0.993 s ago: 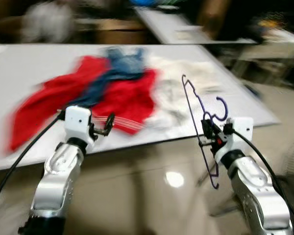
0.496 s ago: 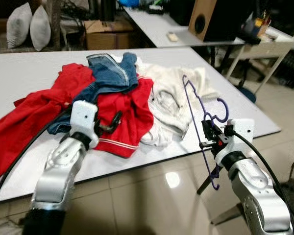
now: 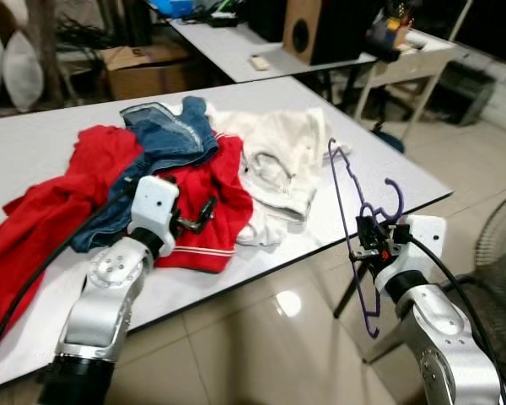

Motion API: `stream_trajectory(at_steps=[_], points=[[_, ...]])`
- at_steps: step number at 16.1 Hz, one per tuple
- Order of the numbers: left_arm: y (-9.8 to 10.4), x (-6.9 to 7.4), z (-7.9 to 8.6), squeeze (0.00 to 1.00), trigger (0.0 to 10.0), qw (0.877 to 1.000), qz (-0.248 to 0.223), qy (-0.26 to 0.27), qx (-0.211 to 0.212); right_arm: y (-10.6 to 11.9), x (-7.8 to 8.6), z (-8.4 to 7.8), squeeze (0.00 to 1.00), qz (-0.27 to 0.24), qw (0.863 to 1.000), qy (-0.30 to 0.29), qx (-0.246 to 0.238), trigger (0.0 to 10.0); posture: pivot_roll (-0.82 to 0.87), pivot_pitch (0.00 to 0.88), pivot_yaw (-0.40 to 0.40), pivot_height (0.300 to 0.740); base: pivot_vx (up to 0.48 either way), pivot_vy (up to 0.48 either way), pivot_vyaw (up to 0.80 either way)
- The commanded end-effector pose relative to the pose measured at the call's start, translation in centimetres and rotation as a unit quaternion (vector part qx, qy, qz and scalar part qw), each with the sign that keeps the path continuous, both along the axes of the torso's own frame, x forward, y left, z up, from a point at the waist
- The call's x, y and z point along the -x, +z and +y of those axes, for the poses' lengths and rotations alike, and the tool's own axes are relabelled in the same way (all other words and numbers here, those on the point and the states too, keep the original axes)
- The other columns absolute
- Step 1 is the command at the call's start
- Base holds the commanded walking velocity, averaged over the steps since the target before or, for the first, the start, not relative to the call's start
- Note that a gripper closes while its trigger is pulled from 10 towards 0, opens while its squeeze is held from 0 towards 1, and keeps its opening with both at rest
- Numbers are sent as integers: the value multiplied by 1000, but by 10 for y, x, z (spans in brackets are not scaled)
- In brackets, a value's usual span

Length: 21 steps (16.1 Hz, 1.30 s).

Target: Hang hanger

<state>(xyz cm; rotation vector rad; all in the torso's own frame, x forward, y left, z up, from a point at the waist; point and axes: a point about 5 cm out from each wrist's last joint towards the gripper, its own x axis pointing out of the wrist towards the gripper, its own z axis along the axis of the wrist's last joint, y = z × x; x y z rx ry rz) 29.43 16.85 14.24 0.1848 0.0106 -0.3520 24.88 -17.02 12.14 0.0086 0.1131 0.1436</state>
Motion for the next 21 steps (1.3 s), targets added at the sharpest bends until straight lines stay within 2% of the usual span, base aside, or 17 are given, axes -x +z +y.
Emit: stream_trajectory(at_steps=[1,2,3,5,7,8,9,11,14,15,16,19,21], points=[[0,0,-3,592,10000,1000,5,-19,10,3,-2,-10,0,-5,1000,0,16,10000,-83,0,-16,740,0,0,0],[2,3,-1,1000,10000,999,1,-41,9,3,-2,-10,0,-4,1000,18,23,10000,-83,0,-16,740,0,0,0],[0,4,1,1000,10000,998,10,-59,-11,2,-2,-10,0,1,999,35,30,10000,-83,0,-16,740,0,0,0],[-8,7,9,1000,10000,988,45,-109,-95,-4,6,-6,0,32,993,101,48,10000,-75,0,-32,740,0,0,0],[-8,9,17,1000,10000,979,58,-140,-135,-6,10,-4,0,37,990,126,55,10000,-76,0,-32,740,0,0,0],[-8,9,19,1000,10000,977,60,-148,-141,-6,10,-3,0,38,989,130,56,10000,-76,0,-32,740,0,0,0],[-10,21,30,0,10000,944,102,-244,-198,-7,11,-1,0,40,986,146,63,10000,-78,0,-31,740,0,0,0],[-12,23,32,0,10000,932,116,-266,-217,-8,11,0,0,43,985,156,66,10000,-77,0,-32,740,0,0,0],[-12,17,32,0,10000,930,102,-267,-231,-9,12,2,0,45,983,163,71,10000,-78,0,-31,740,0,0,0],[-15,16,31,0,6196,925,106,-274,-241,-9,11,3,0,45,983,165,73,10000,-78,0,-29,740,0,0,0],[-18,15,29,0,0,921,97,-278,-254,-10,11,4,0,45,982,167,74,10000,-78,0,-29,740,0,0,0],[-28,10,32,0,0,918,108,-268,-273,-10,11,5,0,45,981,171,79,10000,-82,0,-28,740,0,0,0],[-29,4,32,0,0,922,99,-247,-282,-11,10,5,0,45,981,172,82,10000,-83,0,-30,740,0,0,0]])
